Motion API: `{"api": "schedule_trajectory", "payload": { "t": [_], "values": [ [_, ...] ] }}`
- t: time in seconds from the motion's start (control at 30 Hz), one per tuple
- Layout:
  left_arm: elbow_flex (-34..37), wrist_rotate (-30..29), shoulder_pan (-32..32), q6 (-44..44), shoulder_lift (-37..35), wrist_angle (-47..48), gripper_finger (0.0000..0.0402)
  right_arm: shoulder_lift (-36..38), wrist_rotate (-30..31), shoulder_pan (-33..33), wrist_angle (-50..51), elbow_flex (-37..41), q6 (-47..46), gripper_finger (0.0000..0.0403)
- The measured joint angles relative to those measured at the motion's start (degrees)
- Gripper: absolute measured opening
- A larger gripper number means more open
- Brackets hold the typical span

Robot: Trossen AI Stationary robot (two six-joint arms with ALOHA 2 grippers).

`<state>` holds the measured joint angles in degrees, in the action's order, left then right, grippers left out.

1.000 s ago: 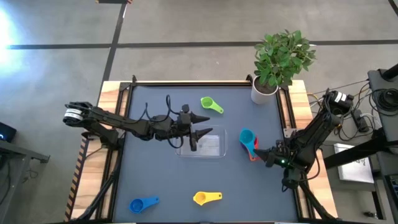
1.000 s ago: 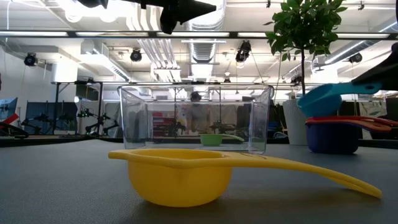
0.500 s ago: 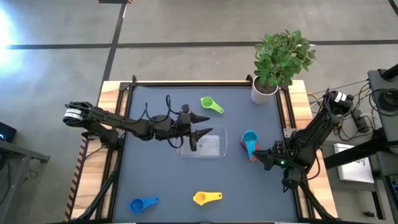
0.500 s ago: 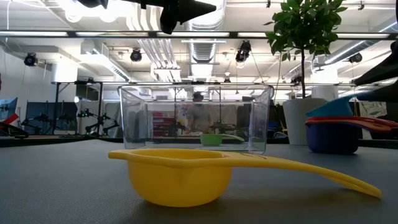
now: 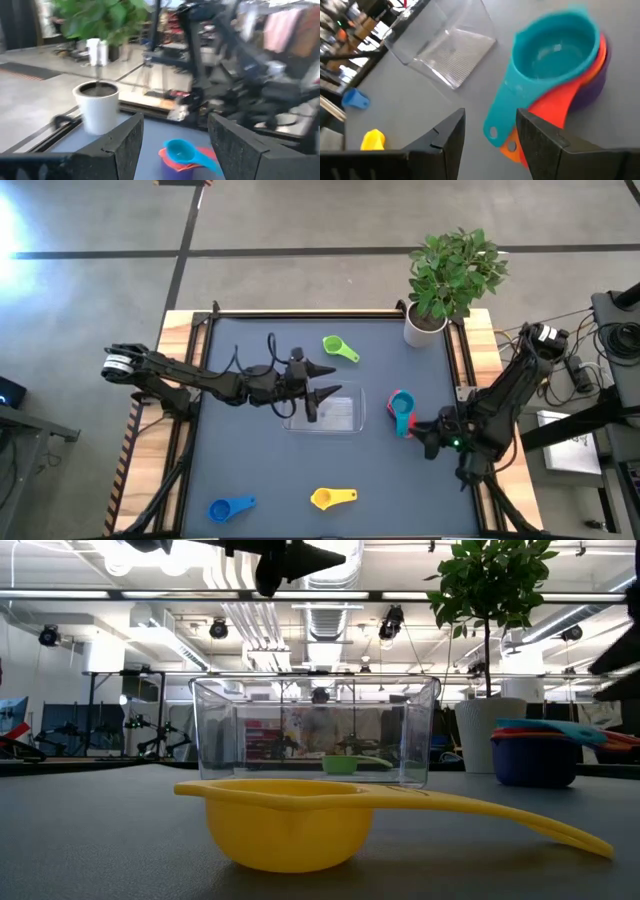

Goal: Nest measuring cups in basket
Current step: Stack the green measuring cup on top of the light blue measuring cup

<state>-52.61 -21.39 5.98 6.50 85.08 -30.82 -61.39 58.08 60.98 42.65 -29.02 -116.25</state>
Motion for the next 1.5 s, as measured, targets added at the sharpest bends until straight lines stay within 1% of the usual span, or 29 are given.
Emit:
{"api": "schedule_trajectory", "payload": {
  "t": [0.1, 0.17, 0.33, 0.47, 0.5, 0.53, 0.6, 0.67, 0.73, 0.83, 0.9, 1.03, 1.2, 1.27, 1.37, 1.5],
  "values": [
    [-1.09, -2.97, -1.64, 0.01, -0.07, 5.79, 0.0205, -0.07, 0.41, -0.06, 7.49, -5.11, 3.26, 0.0164],
    [-2.84, -3.14, -3.25, 0.67, -0.07, 12.04, 0.0205, -0.27, 1.43, -0.27, 10.06, -7.8, 6.68, 0.0164],
    [-8.72, -3.12, -7.41, 1.44, -0.04, 29.31, 0.0205, -0.55, 3.36, -1.26, 11.11, -11.0, 15.45, 0.0164],
    [-13.82, -2.94, -12.6, -0.18, -0.04, 42.09, 0.0205, -0.57, 3.55, -1.76, 11.14, -11.08, 17.87, 0.0164],
    [-15.02, -2.1, -14.25, -0.2, -0.04, 44.95, 0.0205, -0.57, 3.55, -1.78, 11.18, -10.96, 17.92, 0.0164],
    [-16.18, -0.02, -16.08, -0.26, -0.04, 47.5, 0.0205, -0.61, 3.55, -1.78, 11.19, -10.83, 17.93, 0.0164],
    [-18.0, 7.58, -20.06, -0.24, -0.04, 50.62, 0.0205, -0.68, 3.55, -1.78, 11.17, -10.6, 17.99, 0.0164],
    [-18.67, 16.54, -24.09, -0.15, -0.04, 51.34, 0.0205, -0.68, 3.59, -1.78, 11.16, -10.34, 18.29, 0.0164],
    [-18.76, 23.5, -27.65, 0.09, -0.04, 51.31, 0.0205, -0.68, 4.08, -1.78, 11.11, -10.12, 18.5, 0.0164],
    [-18.1, 30.71, -32.34, 0.31, -0.04, 51.17, 0.0205, -0.68, 4.91, -1.78, 11.09, -10.01, 18.81, 0.0164],
    [-17.28, 33.92, -35.09, 1.0, -0.04, 51.41, 0.0205, -0.68, 4.94, -1.78, 11.09, -10.01, 19.43, 0.0164],
    [-15.82, 34.32, -37.94, 2.88, -0.02, 51.3, 0.0205, -0.68, 5.19, -1.78, 11.06, -9.8, 20.22, 0.0163],
    [-12.95, 33.81, -38.12, 4.33, 0.0, 47.14, 0.0205, -0.68, 8.35, -1.86, 11.04, -9.03, 20.86, 0.0155],
    [-12.49, 32.37, -38.06, 4.97, 0.72, 46.17, 0.0205, -0.68, 9.05, -2.02, 11.04, -8.76, 20.85, 0.0151],
    [-12.47, 29.47, -38.08, 5.66, 3.12, 45.53, 0.0205, -0.68, 9.49, -2.06, 11.03, -8.41, 20.31, 0.0146],
    [-14.16, 29.38, -38.03, 6.04, 8.79, 44.71, 0.0205, -0.68, 9.6, -2.36, 10.83, -8.39, 20.28, 0.014]
  ]
}}
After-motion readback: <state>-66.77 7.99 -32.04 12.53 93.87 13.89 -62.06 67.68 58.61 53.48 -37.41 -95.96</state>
